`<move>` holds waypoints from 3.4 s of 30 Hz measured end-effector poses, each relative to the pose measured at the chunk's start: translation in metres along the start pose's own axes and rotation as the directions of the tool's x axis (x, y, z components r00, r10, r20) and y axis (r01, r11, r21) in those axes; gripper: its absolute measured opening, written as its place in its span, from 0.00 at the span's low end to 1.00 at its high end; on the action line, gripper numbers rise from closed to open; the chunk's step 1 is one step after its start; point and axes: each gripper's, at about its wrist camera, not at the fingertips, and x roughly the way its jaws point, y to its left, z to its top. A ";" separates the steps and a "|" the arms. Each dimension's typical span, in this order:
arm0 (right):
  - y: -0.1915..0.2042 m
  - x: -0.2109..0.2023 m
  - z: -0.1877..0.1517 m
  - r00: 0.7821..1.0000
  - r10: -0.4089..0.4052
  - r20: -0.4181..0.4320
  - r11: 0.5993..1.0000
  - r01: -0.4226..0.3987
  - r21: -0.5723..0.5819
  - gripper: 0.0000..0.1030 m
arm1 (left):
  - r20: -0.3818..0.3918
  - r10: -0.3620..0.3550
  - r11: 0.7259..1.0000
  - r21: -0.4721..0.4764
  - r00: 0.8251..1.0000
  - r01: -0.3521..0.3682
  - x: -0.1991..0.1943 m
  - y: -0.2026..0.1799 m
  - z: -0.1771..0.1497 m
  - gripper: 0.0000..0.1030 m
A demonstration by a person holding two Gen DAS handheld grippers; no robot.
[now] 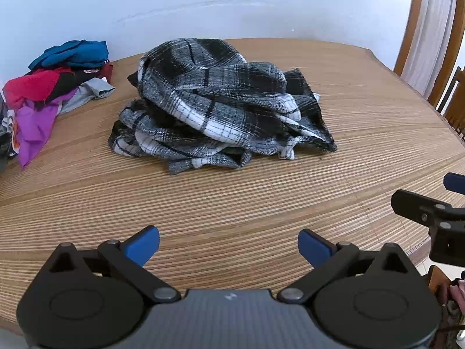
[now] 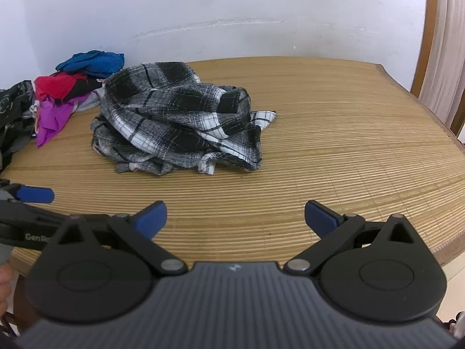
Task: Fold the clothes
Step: 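Move both grippers toward the crumpled plaid shirt on the table, then grasp the plaid shirt with the right gripper while the left gripper grasps it too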
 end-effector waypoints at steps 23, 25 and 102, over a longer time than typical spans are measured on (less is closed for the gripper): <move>0.040 0.048 0.015 1.000 0.025 -0.003 0.999 -0.025 -0.035 1.00 | -0.019 0.110 0.991 -0.077 0.994 -0.111 0.033 0.079 0.020 1.00; 0.041 0.062 0.024 0.999 0.032 -0.006 0.997 -0.032 -0.073 1.00 | -0.026 0.132 0.987 -0.089 0.991 -0.134 0.040 0.081 0.029 1.00; 0.030 0.131 0.140 0.999 -0.019 0.034 0.992 0.023 -0.121 0.20 | 0.018 0.039 0.976 -0.213 0.999 -0.034 0.157 0.152 0.153 0.32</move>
